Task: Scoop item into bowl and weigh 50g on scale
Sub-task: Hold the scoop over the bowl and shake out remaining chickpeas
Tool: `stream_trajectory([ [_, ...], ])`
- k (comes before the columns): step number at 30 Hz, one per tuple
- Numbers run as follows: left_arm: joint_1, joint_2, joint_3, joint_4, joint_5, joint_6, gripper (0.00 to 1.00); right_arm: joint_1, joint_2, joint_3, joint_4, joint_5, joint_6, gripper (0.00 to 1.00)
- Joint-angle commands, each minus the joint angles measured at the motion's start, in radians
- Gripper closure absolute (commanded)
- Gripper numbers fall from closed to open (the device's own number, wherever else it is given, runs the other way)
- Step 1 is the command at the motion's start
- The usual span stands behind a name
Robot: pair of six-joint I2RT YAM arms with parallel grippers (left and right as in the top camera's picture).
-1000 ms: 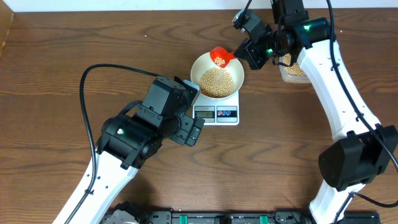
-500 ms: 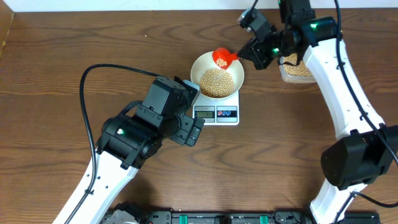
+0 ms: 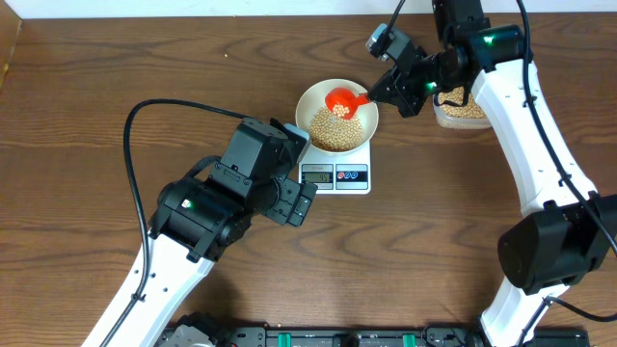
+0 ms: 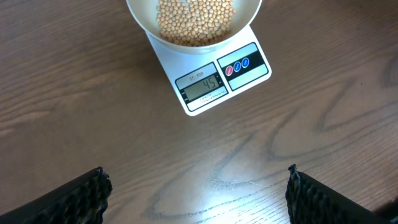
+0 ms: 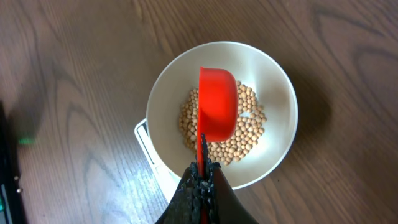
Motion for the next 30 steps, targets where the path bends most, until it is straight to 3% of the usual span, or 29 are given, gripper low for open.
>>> stream_trajectory([
  [1,0.006,0.006,0.025,-0.002,0.001,0.007,0.08,0.004,-0.023,0.018,0.003,-0.026,-0.046,0.99],
  [24,0.006,0.006,0.025,-0.002,0.001,0.007,0.08,0.035,-0.023,0.018,0.046,0.036,-0.045,0.99],
  [30,0.006,0.006,0.025,-0.002,0.001,0.007,0.08,0.044,-0.023,0.018,0.024,0.052,-0.106,0.99],
])
